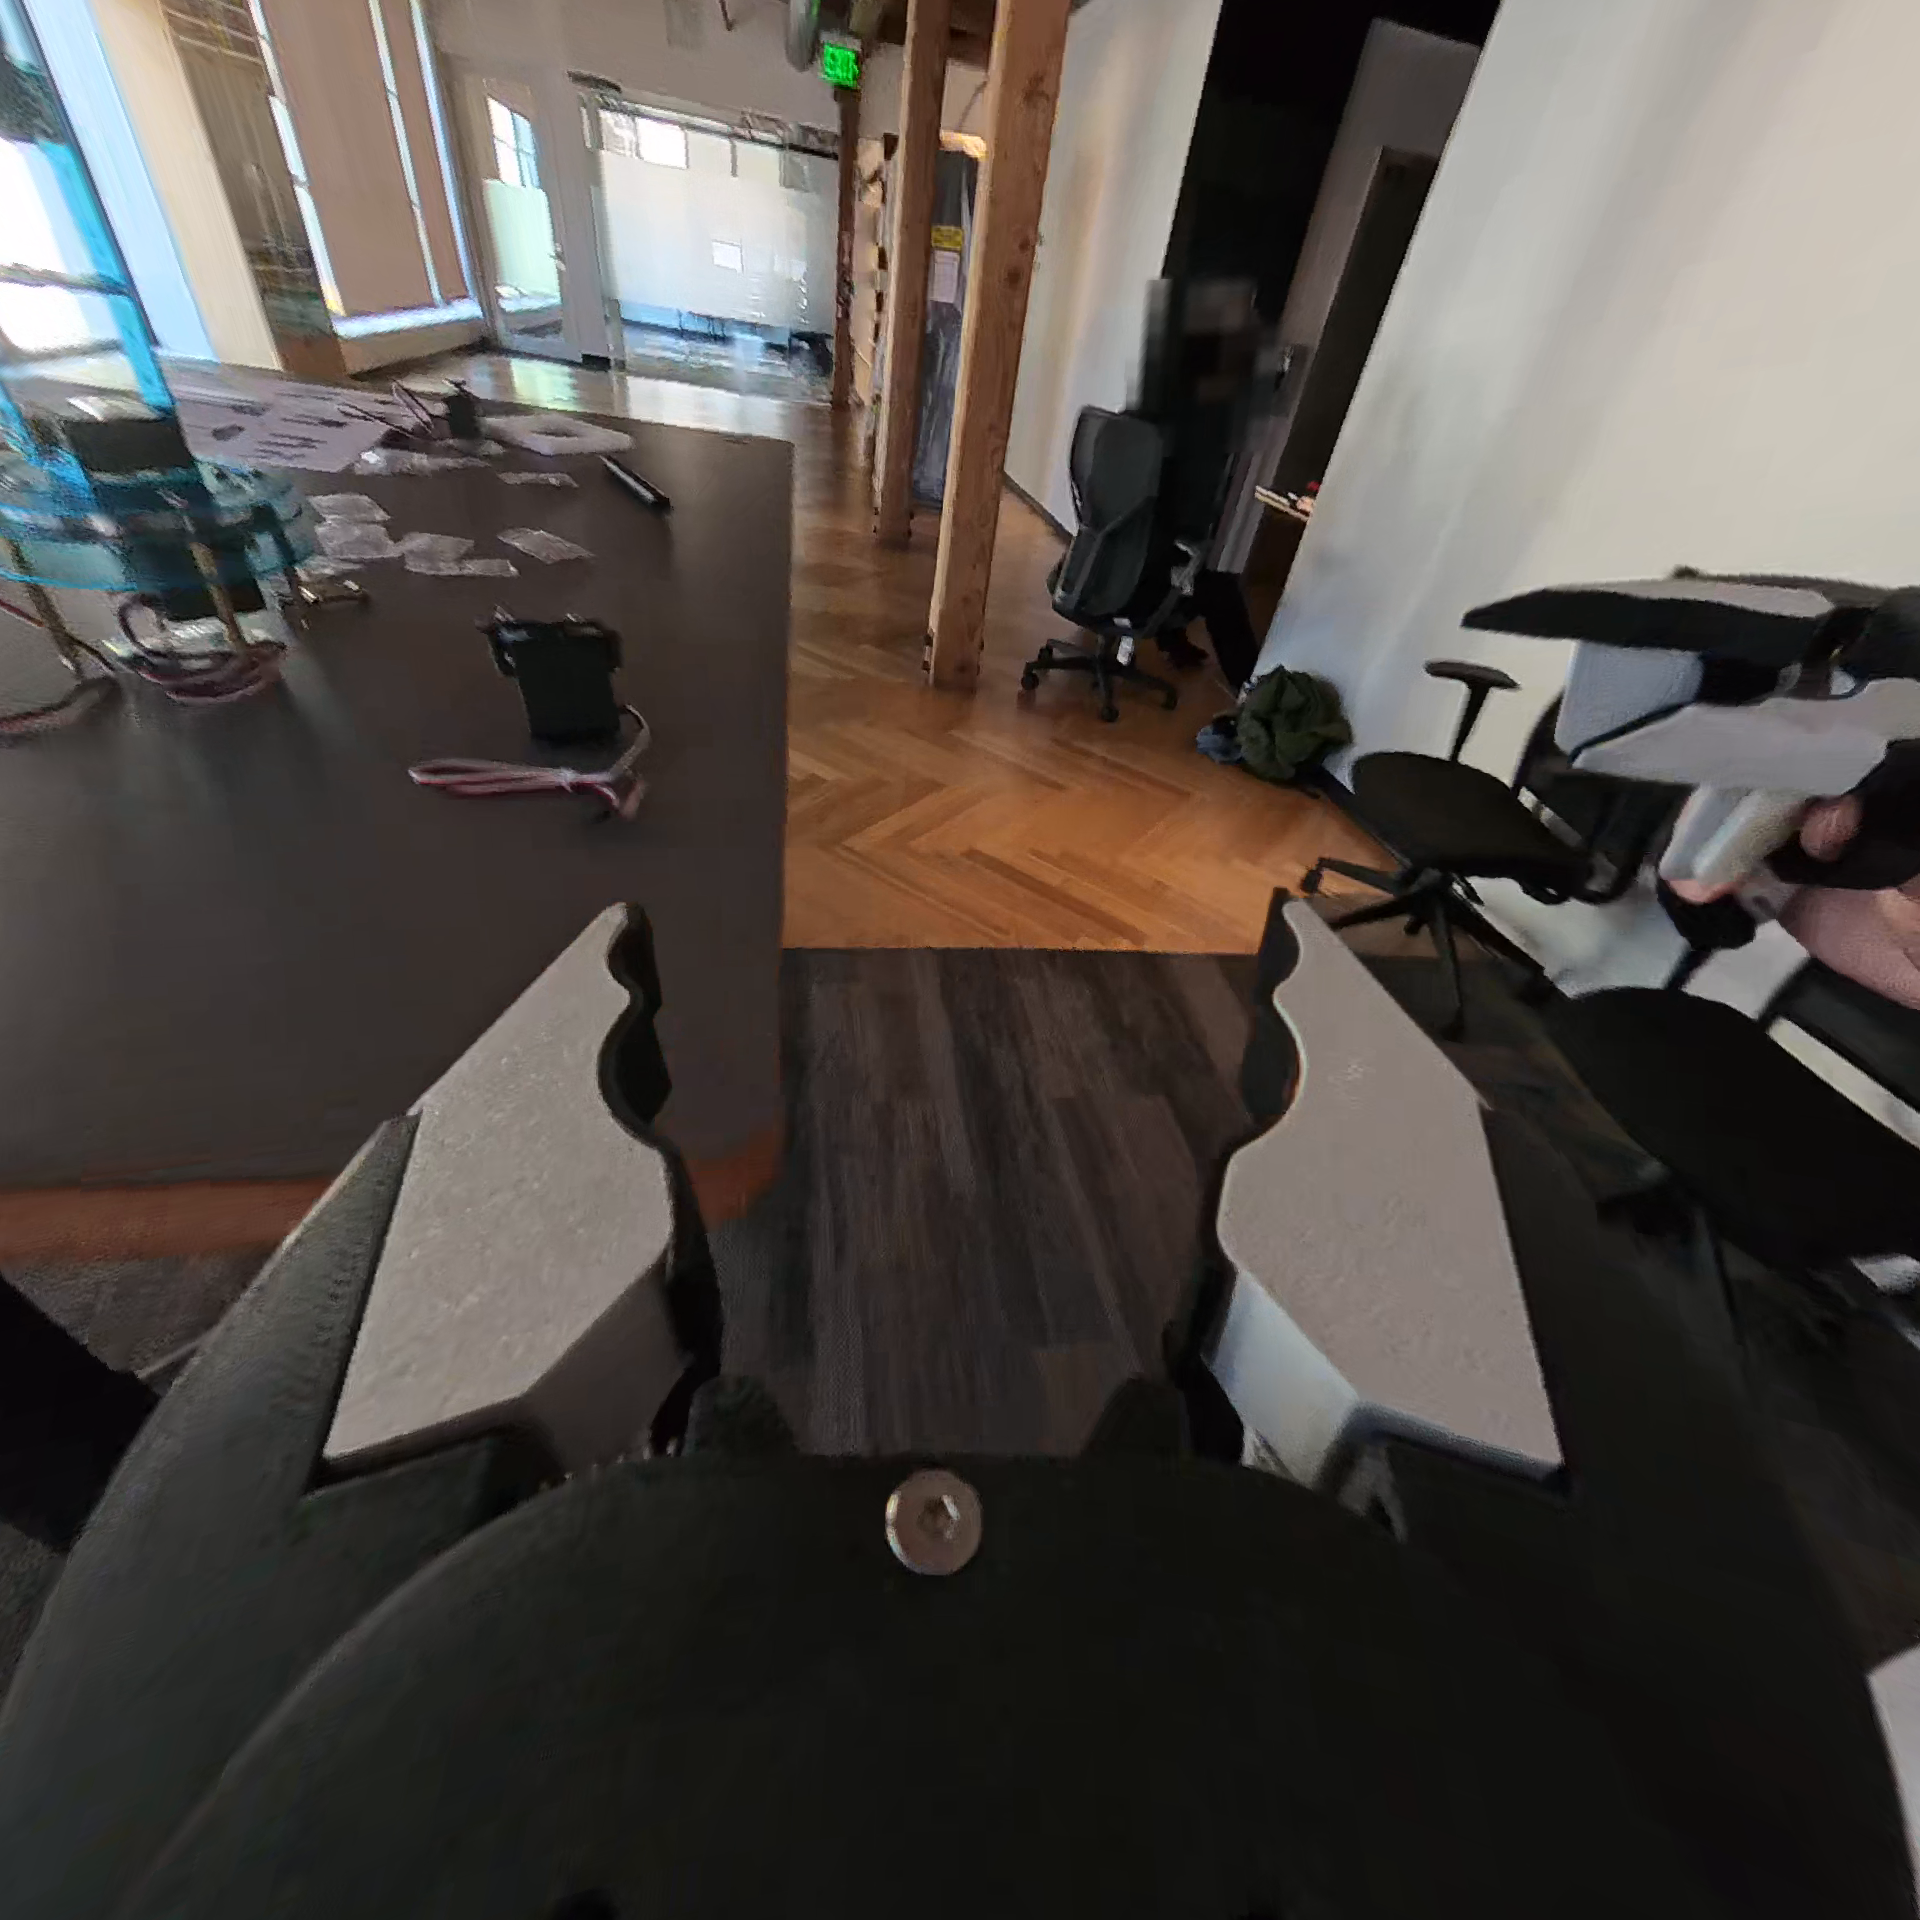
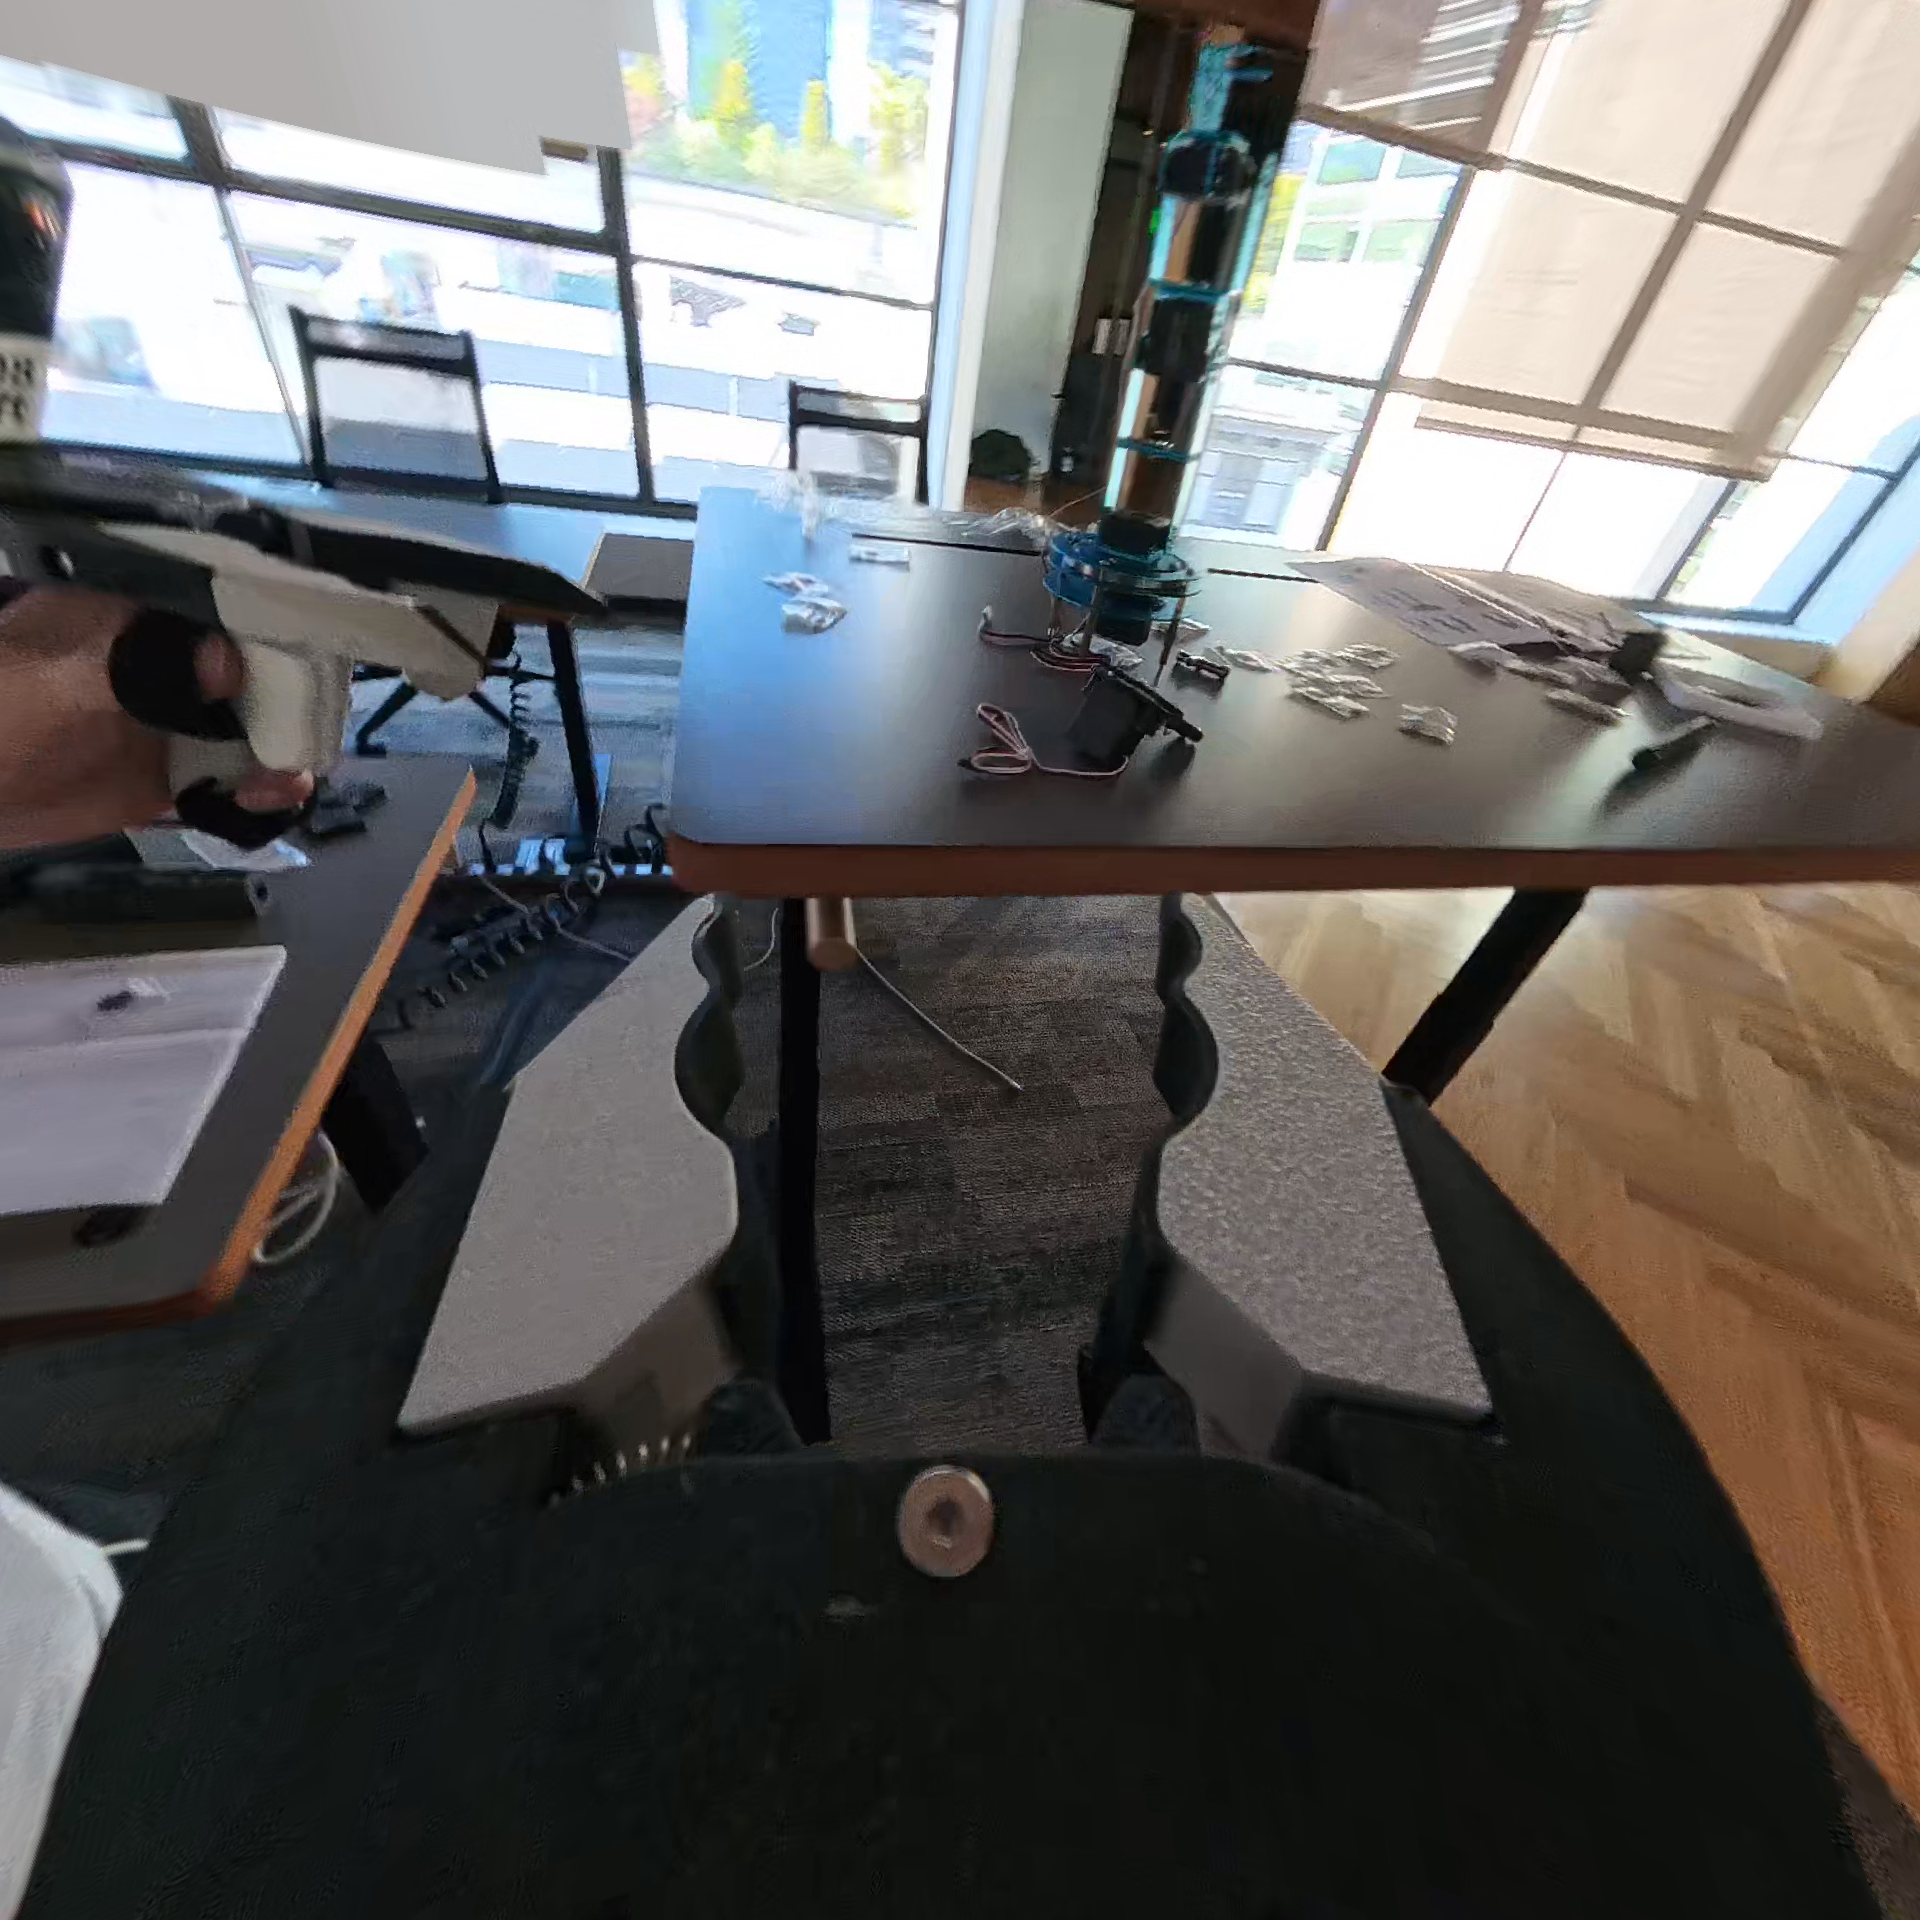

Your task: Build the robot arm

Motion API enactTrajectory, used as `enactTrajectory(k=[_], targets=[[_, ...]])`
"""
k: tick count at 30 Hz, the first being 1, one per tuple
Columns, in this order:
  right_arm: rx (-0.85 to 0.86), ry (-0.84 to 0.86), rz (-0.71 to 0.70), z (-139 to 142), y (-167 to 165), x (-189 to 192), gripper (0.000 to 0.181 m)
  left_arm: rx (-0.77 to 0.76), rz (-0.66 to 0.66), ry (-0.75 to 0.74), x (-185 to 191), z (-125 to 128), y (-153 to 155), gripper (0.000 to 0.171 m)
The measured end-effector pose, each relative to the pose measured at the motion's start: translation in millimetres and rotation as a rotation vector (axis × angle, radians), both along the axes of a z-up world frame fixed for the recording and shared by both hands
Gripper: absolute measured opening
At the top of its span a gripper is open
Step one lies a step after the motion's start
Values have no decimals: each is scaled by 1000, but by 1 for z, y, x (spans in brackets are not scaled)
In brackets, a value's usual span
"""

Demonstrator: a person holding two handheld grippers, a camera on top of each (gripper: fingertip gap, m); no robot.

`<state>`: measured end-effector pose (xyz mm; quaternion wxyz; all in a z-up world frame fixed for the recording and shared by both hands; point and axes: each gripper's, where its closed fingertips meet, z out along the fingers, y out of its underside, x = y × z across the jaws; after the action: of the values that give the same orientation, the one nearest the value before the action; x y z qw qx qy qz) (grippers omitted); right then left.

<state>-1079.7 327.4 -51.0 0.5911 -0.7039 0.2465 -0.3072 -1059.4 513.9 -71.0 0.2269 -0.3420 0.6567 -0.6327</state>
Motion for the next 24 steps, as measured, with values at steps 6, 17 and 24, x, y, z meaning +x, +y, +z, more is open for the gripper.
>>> enactTrajectory(k=[6,17,24], targets=[[-124,-11,94,-15,-2,136,56,49,104,-78,105,-5,1,77],[-185,-66,344,-14,-15,352,42,141,337,-52,243,7,-21,41],[-222,-99,647,-16,-14,462,38,89,582,-36,309,30,-55,20]])
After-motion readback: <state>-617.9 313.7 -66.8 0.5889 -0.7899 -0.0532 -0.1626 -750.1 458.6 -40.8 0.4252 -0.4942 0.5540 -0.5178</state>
